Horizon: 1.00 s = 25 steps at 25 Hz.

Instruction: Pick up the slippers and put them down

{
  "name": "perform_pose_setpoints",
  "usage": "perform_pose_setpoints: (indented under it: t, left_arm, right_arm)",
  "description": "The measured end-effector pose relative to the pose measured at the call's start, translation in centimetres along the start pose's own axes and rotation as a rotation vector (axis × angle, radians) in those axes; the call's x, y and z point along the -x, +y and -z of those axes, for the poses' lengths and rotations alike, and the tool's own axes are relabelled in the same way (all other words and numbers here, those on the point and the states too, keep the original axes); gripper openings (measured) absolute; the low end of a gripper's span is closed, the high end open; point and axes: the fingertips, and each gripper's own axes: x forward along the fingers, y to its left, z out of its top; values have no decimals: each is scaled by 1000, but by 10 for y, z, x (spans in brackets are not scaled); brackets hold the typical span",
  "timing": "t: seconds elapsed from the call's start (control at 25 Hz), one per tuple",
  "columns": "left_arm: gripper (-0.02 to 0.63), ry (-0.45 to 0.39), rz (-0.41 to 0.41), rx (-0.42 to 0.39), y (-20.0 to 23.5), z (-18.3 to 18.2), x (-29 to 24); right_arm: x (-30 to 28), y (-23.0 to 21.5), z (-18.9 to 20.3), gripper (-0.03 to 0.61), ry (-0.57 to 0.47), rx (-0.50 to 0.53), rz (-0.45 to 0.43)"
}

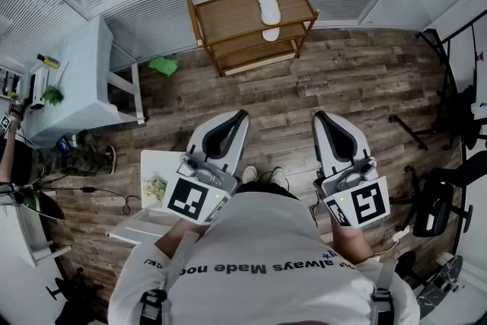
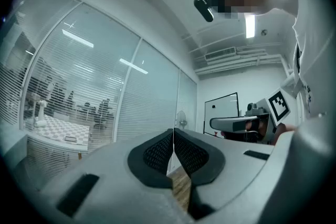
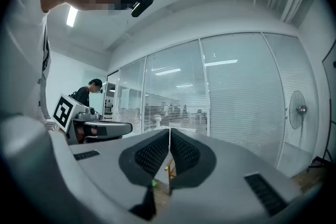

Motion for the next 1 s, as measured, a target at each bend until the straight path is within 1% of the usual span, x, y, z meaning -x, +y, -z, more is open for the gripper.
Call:
perform_pose_setpoints:
  t: [0.12, 0.24, 0.36, 0.48, 0.76, 1.0]
  left_arm:
    - [14, -1, 0, 3, 12, 3, 9]
    - [14, -4, 4, 3, 22, 3, 13]
    - [14, -6, 6, 9, 28, 3, 15]
    - [14, -4, 7, 4, 32, 4, 8]
    - [14, 1, 3, 6, 48, 10, -26]
    - [14, 0, 11, -2, 56, 11, -85]
  right_arm:
    - [-6, 9, 1, 18, -31, 1, 23]
    - [-14, 14, 4, 18, -30, -14, 42]
    - [-20, 18, 7, 18, -18, -26, 39]
    - [-28, 13, 9, 18, -18, -37, 30]
    - [-54, -18, 17, 18, -23, -67, 19]
    - [-75, -72, 20, 18, -24, -88, 21]
